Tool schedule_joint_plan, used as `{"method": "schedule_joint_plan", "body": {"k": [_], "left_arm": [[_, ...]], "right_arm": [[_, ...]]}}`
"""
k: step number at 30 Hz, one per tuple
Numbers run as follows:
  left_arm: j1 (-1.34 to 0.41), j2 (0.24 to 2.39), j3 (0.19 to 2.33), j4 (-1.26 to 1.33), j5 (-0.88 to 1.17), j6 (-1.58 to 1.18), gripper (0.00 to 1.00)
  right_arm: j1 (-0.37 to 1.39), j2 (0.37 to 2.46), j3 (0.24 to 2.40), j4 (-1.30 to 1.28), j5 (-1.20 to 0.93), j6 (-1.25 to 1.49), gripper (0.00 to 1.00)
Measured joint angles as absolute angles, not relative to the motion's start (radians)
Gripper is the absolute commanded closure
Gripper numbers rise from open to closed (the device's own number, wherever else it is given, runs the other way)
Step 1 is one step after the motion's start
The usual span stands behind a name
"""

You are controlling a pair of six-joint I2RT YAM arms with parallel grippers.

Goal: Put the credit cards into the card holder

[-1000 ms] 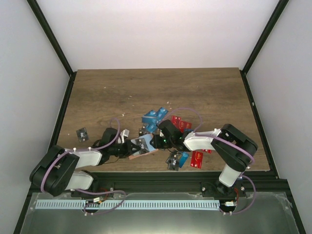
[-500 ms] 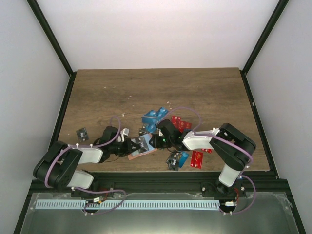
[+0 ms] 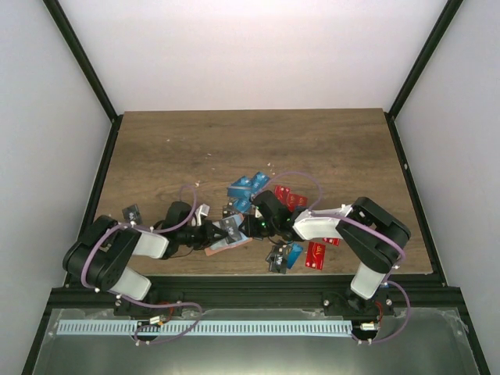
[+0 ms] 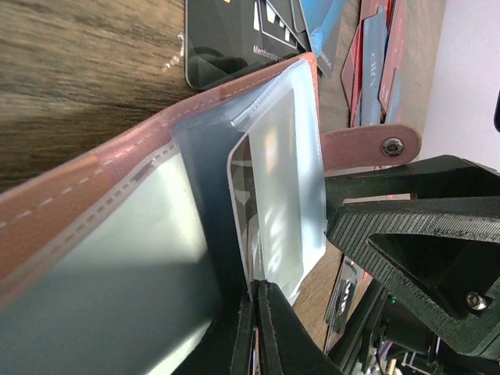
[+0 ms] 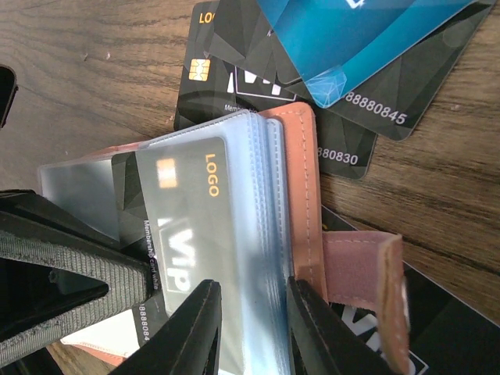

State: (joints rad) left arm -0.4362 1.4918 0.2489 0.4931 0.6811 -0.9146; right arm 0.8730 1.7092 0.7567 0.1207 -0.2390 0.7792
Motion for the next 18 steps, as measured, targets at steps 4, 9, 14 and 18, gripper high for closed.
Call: {"method": "schedule_joint_plan", "body": {"k": [4, 9, 14, 18], "left_arm": [[-0.439, 1.515, 0.253, 0.52, 0.686, -0.93, 0.96], [-0.445, 1.537, 0.255, 0.552, 0.686, -0.952, 0.96], [-0.458, 1.559, 0.261, 0.584, 0.682, -0.979, 0.96], [-0.469, 1.574, 0.262, 0.611, 0.676, -0.998, 0.96]], "right_arm": [[0.873, 1.709, 0.757, 0.121, -0.242, 0.78, 0.74], [0.872, 1.709, 0.757, 0.121, -0.244, 0.783, 0.74], [0.871, 1.709, 0.757, 0.121, -0.246, 0.786, 0.74], [0.871, 1.709, 0.757, 0.122, -0.247, 0.787, 0.74]]}}
